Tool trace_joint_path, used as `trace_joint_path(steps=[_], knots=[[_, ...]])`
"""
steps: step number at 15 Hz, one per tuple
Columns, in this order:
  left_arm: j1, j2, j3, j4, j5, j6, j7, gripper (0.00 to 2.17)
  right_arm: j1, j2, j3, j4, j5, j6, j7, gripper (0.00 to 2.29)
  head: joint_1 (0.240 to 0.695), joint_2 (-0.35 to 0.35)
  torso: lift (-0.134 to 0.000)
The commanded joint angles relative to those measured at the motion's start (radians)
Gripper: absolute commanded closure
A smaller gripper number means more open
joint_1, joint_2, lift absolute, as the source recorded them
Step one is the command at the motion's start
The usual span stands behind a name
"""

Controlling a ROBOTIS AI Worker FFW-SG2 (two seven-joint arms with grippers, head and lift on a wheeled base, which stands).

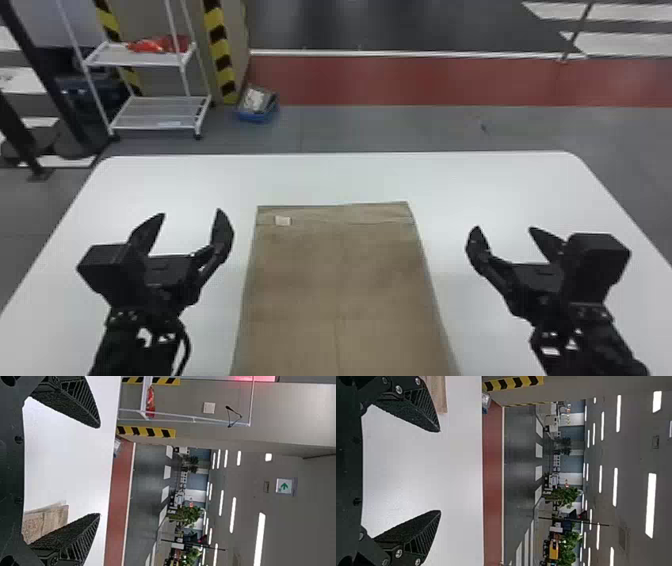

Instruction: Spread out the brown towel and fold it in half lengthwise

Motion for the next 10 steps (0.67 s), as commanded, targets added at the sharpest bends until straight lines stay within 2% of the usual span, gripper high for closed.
trace_joint_path(steps=[1, 6, 10], knots=[[-0.01, 0.0, 0.0, -0.002, -0.005, 0.0, -0.024, 0.08, 0.001, 0.0, 0.0, 0.002, 0.0, 0.0, 0.0, 0.17, 0.695, -0.018, -0.125], [-0.025, 0.0, -0.004, -0.003, -0.009, 0.043, -0.099, 0.1, 0.001, 0.0, -0.002, 0.005, 0.002, 0.0, 0.001, 0.17, 0.695, -0.037, -0.125], [-0.028, 0.0, -0.006, 0.005, -0.009, 0.043, -0.093, 0.1, -0.017, 0.0, -0.005, 0.014, 0.006, 0.006, 0.006, 0.17, 0.695, -0.05, -0.125]])
